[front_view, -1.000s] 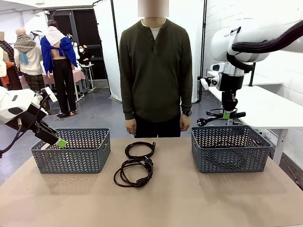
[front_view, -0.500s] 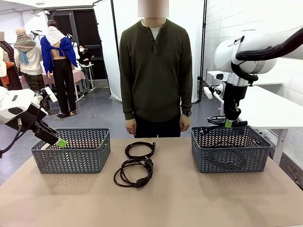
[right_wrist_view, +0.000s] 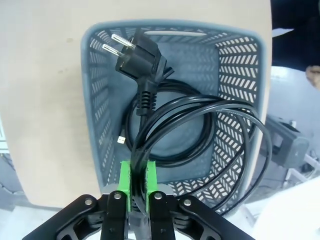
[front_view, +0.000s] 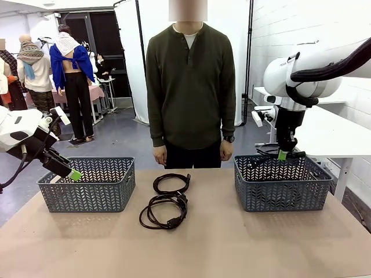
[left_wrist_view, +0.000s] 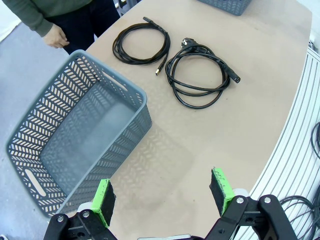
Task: Organize the cables according to human instructions.
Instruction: Pick up a bundle of cables and place it in the basket indicated by the human.
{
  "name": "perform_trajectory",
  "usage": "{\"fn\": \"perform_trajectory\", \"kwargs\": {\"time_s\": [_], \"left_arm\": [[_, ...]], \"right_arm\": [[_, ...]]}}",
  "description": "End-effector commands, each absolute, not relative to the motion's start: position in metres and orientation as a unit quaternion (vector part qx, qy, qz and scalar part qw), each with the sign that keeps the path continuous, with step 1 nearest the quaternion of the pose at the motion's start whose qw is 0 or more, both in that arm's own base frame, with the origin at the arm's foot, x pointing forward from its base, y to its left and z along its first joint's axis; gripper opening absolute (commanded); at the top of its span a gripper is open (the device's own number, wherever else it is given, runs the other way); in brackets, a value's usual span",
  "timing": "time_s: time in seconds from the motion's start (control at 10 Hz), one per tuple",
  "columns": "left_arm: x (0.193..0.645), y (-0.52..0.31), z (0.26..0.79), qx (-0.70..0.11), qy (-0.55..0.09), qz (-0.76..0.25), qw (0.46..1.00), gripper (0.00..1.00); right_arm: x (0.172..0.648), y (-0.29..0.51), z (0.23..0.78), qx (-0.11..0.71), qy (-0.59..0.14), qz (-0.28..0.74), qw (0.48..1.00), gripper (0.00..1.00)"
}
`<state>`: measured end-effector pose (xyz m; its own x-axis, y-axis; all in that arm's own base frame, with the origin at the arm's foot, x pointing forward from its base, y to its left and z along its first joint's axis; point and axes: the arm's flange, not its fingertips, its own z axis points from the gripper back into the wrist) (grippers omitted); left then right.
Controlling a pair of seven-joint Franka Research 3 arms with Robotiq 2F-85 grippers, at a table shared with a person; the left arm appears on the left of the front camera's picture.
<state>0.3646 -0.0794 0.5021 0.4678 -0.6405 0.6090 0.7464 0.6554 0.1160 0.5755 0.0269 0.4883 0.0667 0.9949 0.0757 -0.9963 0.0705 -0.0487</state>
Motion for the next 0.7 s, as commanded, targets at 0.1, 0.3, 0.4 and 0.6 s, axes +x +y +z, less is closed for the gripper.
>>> {"fn": "perform_trajectory", "kwargs": {"time_s": [0.1, 0.3, 0.4, 0.6], "left_arm": [[0.3656, -0.0777, 0.5015, -0.090, -0.320, -0.406, 0.851, 1.00], [0.3656, -0.0777, 0.5015, -0.090, -0.320, -0.406, 0.851, 1.00], [0.3656, -0.0777, 0.5015, -0.090, -0.320, -0.406, 0.851, 1.00], [0.3656, -0.0777, 0.5015, -0.090, -0.320, -0.406, 0.851, 1.00]], "right_arm": [[0.5810, 0.0254, 0.4818, -0.005, -0.044, 0.676, 0.736, 0.48], [0.5848, 0.0261, 0.4830, -0.004, -0.044, 0.666, 0.744, 0.87], [0.5854, 0.0274, 0.4839, -0.003, -0.047, 0.664, 0.746, 1.00], [0.5862, 0.0299, 0.4883, 0.003, -0.045, 0.657, 0.752, 1.00]]}}
